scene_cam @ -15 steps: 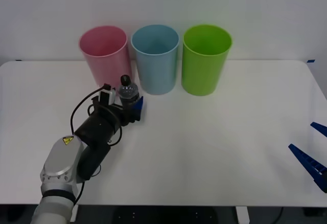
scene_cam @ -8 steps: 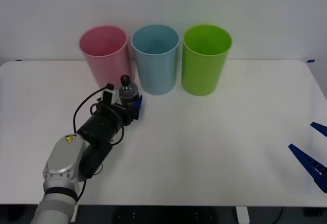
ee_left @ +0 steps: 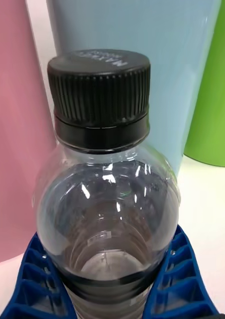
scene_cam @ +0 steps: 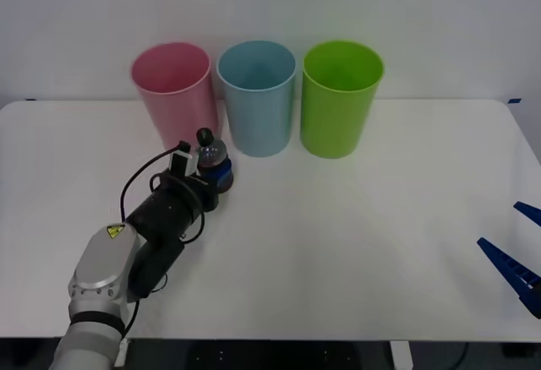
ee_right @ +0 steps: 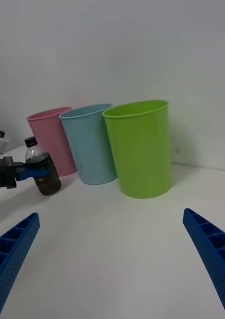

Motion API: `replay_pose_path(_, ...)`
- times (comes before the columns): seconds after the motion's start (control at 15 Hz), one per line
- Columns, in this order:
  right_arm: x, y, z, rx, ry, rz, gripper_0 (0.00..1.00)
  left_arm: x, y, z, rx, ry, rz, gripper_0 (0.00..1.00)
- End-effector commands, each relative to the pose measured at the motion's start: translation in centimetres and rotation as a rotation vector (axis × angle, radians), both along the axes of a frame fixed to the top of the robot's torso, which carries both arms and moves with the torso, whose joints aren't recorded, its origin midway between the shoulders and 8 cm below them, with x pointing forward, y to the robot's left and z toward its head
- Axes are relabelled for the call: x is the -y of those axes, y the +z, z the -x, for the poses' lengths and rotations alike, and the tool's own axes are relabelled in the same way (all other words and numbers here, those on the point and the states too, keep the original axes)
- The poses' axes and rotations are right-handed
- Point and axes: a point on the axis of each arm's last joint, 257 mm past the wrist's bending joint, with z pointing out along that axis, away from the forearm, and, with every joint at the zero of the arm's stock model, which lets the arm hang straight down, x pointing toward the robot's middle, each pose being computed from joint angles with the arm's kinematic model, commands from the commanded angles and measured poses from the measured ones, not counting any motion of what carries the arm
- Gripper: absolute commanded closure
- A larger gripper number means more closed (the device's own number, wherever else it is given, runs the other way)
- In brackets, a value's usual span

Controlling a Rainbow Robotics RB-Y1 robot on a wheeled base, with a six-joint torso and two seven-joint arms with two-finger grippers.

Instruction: Grasp the object on the table and drop it into the matching bin: aluminum can to the light blue bin, PET bottle to the pink bin.

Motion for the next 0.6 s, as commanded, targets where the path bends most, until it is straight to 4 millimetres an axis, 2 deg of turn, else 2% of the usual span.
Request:
replay_pose_path(0.07, 0.0, 0.0, 0.0, 0.000, 0.000, 0.000, 0.00, -0.4, -0.2, 0.5, -0.007, -0.024, 0.011, 1.00)
replay_pose_path(0.33, 0.0, 0.0, 0.0, 0.000, 0.000, 0.000, 0.00, -1.5, 0.0, 1.0, -0.015, -0.062, 0.034, 1.00)
replay_pose_path(0.6, 0.0, 0.0, 0.0, 0.000, 0.000, 0.000, 0.00, -3.1, 2.3, 2.5, 0.013, -0.092, 0.081, 1.00)
